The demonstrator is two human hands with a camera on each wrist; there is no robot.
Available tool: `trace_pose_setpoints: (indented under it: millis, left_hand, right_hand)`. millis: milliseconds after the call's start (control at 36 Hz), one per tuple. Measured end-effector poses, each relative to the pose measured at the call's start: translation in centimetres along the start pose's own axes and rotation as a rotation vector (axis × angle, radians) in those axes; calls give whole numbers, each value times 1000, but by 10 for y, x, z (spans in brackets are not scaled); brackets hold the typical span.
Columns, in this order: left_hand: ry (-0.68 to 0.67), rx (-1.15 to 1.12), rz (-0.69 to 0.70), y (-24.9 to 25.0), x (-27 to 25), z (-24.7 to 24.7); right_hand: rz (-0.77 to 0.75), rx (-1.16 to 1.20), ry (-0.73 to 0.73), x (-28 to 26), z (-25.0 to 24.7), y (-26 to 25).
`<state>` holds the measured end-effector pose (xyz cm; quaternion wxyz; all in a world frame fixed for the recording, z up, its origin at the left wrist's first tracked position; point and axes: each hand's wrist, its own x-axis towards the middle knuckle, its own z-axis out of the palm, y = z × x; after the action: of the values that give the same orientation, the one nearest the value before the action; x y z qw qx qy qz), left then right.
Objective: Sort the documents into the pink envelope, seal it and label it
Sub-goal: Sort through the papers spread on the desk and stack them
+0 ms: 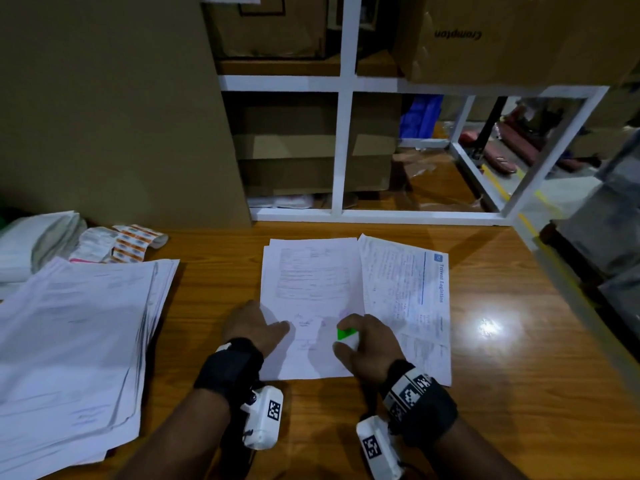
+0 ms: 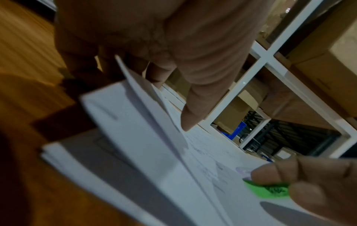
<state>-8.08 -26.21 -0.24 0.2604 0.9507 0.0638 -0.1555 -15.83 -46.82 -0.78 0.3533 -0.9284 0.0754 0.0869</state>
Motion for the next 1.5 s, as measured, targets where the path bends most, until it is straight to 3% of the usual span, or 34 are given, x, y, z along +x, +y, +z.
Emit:
trace_pose_setpoints:
  millis: [83, 139, 278, 444, 583, 667, 861, 972, 1167, 1333, 1500]
  left_hand:
    - [47, 160, -19, 3, -7, 4]
    - [60, 144, 3, 7, -12, 9]
    - [12, -66, 28, 20, -19, 13]
    - [52, -263, -2, 24, -16, 9]
    - [-95, -400, -2, 12, -9, 2]
    - [-105, -487, 14, -1, -6, -5]
    - [-48, -670, 3, -49, -11, -21]
    - [21, -691, 31, -87, -15, -42]
    - [203, -599, 24, -161, -26, -101]
    - [278, -594, -88, -231, -33, -147]
    - [242, -497, -123, -292, -42, -182]
  right_hand:
    - [21, -43, 37, 0, 2, 1]
    - [34, -61, 58, -1, 3, 1]
    - [48, -74, 90, -3, 5, 1]
    - [51, -80, 112, -5, 6, -1]
    - [39, -92, 92, -6, 5, -2]
    - [37, -40, 88, -6, 5, -1]
    - [52, -12, 111, 1, 10, -3]
    - [-11, -36, 105, 9, 18, -19]
    - [23, 44, -40, 26, 40, -62]
    - [-109, 45, -112, 32, 69, -110]
    - [-132, 215, -257, 32, 127, -177]
